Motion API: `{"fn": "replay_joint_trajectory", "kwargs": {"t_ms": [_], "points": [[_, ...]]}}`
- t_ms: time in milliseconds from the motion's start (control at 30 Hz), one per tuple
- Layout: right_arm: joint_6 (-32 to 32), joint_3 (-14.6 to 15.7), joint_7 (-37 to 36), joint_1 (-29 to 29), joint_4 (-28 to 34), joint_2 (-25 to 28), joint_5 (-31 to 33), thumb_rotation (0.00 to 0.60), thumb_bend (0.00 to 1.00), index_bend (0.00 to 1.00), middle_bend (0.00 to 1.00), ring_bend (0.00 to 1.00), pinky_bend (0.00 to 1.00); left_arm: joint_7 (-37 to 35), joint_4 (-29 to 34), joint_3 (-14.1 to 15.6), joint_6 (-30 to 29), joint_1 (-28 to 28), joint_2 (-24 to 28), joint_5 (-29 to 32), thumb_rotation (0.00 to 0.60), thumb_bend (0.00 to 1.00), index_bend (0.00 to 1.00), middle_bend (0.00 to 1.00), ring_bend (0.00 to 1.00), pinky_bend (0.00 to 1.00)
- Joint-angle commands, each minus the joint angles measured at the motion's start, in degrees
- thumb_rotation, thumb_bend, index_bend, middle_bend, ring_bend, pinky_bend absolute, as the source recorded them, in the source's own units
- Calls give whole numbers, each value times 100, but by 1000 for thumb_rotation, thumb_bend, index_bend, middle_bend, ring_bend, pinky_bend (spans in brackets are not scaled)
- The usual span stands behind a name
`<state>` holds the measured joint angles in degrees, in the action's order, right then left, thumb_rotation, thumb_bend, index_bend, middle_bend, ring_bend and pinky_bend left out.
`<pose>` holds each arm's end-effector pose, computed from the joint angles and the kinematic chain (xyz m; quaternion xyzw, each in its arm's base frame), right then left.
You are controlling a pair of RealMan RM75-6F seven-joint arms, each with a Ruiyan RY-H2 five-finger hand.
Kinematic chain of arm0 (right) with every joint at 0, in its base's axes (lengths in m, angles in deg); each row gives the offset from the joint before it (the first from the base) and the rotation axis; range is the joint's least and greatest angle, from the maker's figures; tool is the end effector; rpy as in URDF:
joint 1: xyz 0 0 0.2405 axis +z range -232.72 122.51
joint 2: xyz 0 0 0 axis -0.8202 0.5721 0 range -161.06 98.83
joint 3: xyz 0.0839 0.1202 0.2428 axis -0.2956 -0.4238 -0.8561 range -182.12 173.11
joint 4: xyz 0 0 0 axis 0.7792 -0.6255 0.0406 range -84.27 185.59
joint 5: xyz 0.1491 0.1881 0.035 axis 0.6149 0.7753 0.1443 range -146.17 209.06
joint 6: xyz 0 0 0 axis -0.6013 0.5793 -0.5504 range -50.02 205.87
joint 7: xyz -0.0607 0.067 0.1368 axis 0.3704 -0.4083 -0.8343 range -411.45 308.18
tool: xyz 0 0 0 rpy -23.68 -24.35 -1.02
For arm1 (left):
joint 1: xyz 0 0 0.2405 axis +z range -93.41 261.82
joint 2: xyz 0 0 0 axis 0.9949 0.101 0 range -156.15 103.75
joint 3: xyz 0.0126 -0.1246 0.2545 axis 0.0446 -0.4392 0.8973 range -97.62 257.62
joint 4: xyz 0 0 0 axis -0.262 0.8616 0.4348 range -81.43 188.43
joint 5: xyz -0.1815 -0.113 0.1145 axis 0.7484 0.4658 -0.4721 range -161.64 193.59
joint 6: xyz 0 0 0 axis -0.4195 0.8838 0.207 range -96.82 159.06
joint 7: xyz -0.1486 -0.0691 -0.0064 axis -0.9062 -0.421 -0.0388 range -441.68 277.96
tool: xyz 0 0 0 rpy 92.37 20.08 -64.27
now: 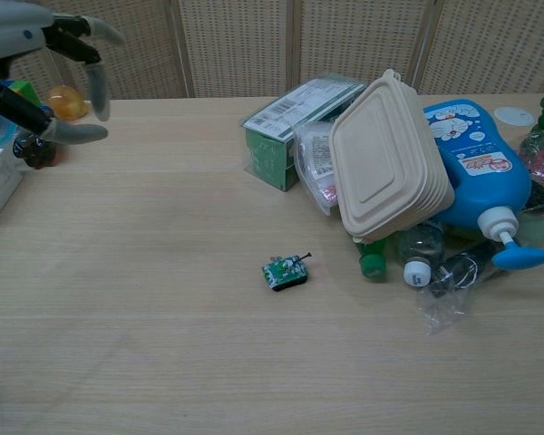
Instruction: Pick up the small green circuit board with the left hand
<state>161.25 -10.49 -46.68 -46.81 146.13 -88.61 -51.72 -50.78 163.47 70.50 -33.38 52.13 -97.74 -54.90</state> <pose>-0.3346 -0.2389 0.1842 0.6112 -0.3280 0.3669 0.6198 -0.1542 0.3199 0.0420 -0.7427 -0.3121 -0.3844 0.4508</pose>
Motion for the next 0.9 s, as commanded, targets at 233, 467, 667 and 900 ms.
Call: {"fn": "replay_joint_trajectory", "kwargs": {"t_ms": [233, 467, 667, 900], "points": [[63, 11, -100, -67, -3, 84, -36, 390, 145, 0, 0, 0, 0, 103, -792, -30, 304, -530, -969, -28, 408, 281, 542, 41, 0, 0], [127, 10, -180, -126, -16, 141, -48, 390, 145, 0, 0, 0, 0, 78, -1177, -24, 337, -763, -1412, -217, 382, 143, 579, 64, 0, 0], [147, -1, -242, -145, -25, 167, -60, 388, 146, 0, 0, 0, 0, 185, -1368, 4, 378, -898, -1583, -240, 432, 94, 548, 62, 0, 0], [175, -1, -278, -181, -24, 199, -64, 389, 150, 0, 0, 0, 0, 281, -1600, 88, 559, -1068, -1887, -159, 528, 109, 500, 32, 0, 0]]}}
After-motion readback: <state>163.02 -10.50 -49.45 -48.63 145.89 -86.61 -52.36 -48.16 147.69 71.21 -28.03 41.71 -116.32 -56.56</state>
